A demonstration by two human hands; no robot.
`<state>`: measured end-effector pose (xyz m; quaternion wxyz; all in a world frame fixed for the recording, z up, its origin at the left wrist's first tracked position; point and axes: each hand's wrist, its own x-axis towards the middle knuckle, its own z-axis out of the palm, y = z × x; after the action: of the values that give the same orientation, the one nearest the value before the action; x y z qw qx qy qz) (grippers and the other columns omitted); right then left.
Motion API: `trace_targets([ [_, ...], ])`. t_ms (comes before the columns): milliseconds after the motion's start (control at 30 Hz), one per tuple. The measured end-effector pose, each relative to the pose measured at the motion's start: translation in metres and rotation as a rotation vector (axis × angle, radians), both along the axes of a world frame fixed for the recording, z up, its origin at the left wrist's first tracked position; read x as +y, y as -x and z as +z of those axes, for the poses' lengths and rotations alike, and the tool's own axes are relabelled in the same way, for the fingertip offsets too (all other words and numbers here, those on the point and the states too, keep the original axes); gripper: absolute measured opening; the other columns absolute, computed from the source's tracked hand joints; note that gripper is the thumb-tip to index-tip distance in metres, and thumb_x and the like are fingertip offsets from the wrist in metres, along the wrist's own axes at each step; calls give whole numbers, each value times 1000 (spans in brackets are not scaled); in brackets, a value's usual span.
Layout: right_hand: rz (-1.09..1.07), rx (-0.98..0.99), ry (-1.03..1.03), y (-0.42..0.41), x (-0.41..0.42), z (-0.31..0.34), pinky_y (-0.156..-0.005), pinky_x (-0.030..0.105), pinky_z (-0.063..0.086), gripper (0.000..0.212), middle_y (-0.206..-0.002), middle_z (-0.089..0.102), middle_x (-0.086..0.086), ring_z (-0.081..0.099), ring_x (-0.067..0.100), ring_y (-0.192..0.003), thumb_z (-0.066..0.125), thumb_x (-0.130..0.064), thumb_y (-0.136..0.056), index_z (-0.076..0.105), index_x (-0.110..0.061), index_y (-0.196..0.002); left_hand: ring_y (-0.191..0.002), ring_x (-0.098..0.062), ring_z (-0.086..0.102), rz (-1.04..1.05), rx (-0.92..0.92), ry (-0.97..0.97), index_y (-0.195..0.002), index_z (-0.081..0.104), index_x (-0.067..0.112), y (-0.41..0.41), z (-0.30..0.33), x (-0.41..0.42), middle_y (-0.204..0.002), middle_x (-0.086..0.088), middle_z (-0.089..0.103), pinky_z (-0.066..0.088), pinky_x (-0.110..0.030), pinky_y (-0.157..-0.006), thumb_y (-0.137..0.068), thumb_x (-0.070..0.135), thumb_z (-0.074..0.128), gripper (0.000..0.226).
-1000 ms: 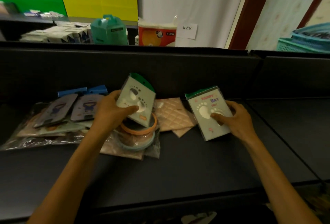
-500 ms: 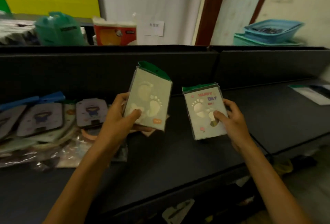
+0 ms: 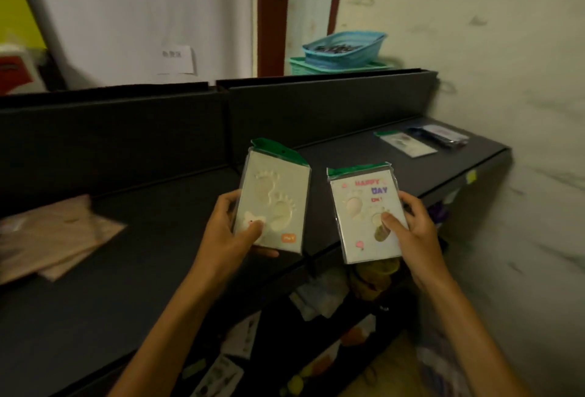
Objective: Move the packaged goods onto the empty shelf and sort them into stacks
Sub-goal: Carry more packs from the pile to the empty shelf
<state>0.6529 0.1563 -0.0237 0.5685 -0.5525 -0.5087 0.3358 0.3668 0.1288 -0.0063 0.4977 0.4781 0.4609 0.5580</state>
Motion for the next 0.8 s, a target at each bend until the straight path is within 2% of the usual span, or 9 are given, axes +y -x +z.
trace_targets([
  [167, -68, 8, -3, -103, 3, -1, -52, 17, 52, 38, -107, 65, -2, 68, 4, -80, 58, -8, -91, 48, -24, -124, -103, -26, 63, -21, 2, -18, -129, 38, 26, -96, 0, 26, -133, -2, 50, 59, -38, -59, -90, 1, 56, 50],
  [300, -129, 4, -12, -164, 9, -3, -50, 16, 51, 37, -110, 65, 5, 67, 10, -81, 59, -8, -91, 47, -25, -121, -101, -23, 64, -66, -3, -42, -129, 38, 24, -155, 4, 46, -129, -1, 50, 59, -37, -58, -90, 0, 55, 49],
  [467, -160, -4, -10, -218, 25, -6, -52, 19, 53, 37, -111, 66, 3, 69, 9, -81, 59, -10, -91, 47, -23, -124, -97, -19, 66, -121, -6, -57, -125, 40, 26, -206, 4, 77, -126, 3, 51, 59, -38, -59, -89, 0, 56, 47],
  [800, -216, -7, -8, -301, 92, -8, -51, 19, 53, 38, -107, 67, 2, 69, 3, -74, 60, -11, -91, 48, -22, -125, -97, -21, 65, -142, -21, -67, -130, 38, 23, -295, 8, 157, -116, 9, 54, 60, -42, -59, -89, -3, 55, 51],
])
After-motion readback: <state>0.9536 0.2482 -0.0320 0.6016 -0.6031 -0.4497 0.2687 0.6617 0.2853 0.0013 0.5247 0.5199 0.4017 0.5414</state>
